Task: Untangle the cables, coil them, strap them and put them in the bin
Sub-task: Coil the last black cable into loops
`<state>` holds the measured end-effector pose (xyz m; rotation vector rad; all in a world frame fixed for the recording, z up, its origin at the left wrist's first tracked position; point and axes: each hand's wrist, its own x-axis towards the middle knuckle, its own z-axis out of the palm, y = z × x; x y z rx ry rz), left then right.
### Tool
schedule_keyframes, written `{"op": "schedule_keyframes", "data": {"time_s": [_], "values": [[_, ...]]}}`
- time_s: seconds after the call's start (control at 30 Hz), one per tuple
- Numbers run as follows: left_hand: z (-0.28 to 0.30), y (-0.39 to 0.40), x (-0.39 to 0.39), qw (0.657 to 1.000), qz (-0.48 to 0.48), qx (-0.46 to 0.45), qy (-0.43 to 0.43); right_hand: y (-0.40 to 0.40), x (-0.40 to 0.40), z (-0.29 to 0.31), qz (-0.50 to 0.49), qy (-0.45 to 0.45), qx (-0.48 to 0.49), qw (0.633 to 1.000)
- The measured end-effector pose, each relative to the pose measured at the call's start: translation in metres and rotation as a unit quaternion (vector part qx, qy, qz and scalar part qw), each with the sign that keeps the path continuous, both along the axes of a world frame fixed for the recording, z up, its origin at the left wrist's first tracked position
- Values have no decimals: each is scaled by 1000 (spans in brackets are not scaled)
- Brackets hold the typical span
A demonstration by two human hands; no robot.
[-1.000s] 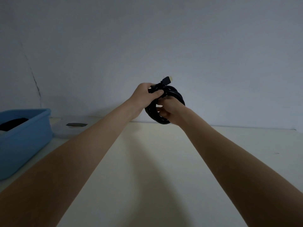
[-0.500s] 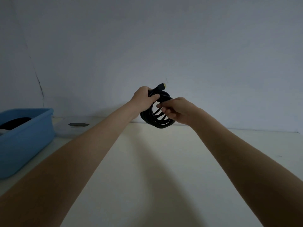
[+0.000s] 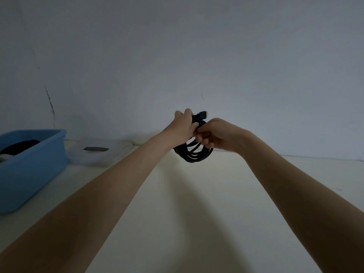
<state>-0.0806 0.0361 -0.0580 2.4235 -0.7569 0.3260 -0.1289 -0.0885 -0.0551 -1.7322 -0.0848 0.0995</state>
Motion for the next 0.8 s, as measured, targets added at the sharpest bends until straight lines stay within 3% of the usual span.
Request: {"op": "schedule_keyframes", "data": {"time_s": [0.13, 0.33, 0.5, 0.67, 0.8], "values": [[0, 7, 0, 997, -40, 47, 50, 0, -2, -1, 6, 60, 21, 998], [2, 22, -6, 974, -121, -33, 187, -6, -3, -1, 5, 102, 82, 991], [4, 24, -2, 978, -133, -54, 154, -4, -5, 3, 8, 98, 117, 988], [-6, 16, -3, 990, -119, 43, 54, 5, -2, 14, -15, 79, 127, 989], [-7, 27, 1, 988, -75, -90, 96, 9, -2, 23, -116, -62, 101, 986]]}}
